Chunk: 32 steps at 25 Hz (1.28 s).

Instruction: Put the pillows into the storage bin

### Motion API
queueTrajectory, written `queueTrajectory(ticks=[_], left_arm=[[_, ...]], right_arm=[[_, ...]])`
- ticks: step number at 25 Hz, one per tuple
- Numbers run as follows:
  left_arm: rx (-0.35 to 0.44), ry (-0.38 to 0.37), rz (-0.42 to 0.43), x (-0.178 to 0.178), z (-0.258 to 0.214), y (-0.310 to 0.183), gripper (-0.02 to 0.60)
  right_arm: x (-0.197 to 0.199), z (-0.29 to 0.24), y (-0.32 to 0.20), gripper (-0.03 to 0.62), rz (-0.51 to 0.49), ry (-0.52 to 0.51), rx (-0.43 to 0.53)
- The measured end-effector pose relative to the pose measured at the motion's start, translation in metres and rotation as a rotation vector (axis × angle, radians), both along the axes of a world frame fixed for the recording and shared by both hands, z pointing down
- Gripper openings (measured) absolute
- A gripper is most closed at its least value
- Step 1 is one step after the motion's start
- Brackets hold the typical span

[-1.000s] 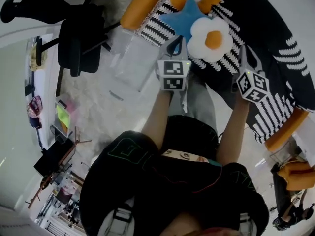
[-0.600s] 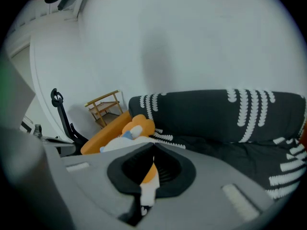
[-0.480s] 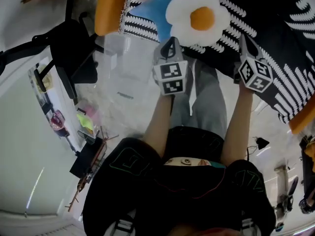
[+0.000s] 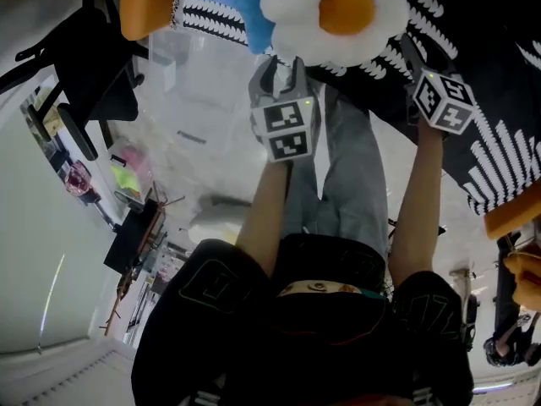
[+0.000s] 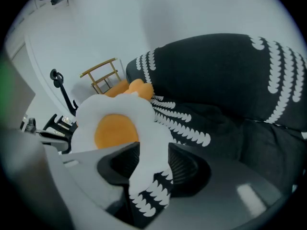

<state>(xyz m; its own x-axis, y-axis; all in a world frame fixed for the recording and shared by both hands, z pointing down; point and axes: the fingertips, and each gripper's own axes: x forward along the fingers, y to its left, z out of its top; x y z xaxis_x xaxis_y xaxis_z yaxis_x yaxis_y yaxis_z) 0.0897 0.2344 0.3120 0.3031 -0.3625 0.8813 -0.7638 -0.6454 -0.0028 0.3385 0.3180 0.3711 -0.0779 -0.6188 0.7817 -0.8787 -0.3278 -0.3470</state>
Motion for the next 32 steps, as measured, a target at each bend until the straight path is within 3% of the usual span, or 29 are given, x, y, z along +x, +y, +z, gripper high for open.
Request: queueTrajectory(ticks=[4,14,18,23,28,32], left_arm=[[-0.001,0.008,-0.047,0.005,0.026,-0.003,0.218],[0.041,-0.065,-0.112,-0.004,0.067,-0.009,0.166],[0.038,-0.059,-0.132,-0.002,0.072,-0.004,0.113],[0.027,0.013,-0.125,0.0,0.064,-0.002,0.049],[0.065,0.086,-0.155,-0.012,0.038,-0.002,0.037],[0.108,0.138,-0.217,-0.045,0.014,-0.01,0.037]], right_arm=[[0.002,0.035,-0.019,0.247,-0.08,-0.018,-0.024],[-0.013,0.083,-0.04,0.274,-0.126,-0.065,-0.042],[-0.018,0.079,-0.039,0.212,-0.183,-0.107,-0.045],[-0.025,0.06,-0.035,0.087,-0.242,-0.071,-0.053],[-0.037,0.017,-0.04,0.058,-0.267,0.011,0.009],[-0.066,-0.021,-0.049,0.054,-0.301,0.044,0.058]])
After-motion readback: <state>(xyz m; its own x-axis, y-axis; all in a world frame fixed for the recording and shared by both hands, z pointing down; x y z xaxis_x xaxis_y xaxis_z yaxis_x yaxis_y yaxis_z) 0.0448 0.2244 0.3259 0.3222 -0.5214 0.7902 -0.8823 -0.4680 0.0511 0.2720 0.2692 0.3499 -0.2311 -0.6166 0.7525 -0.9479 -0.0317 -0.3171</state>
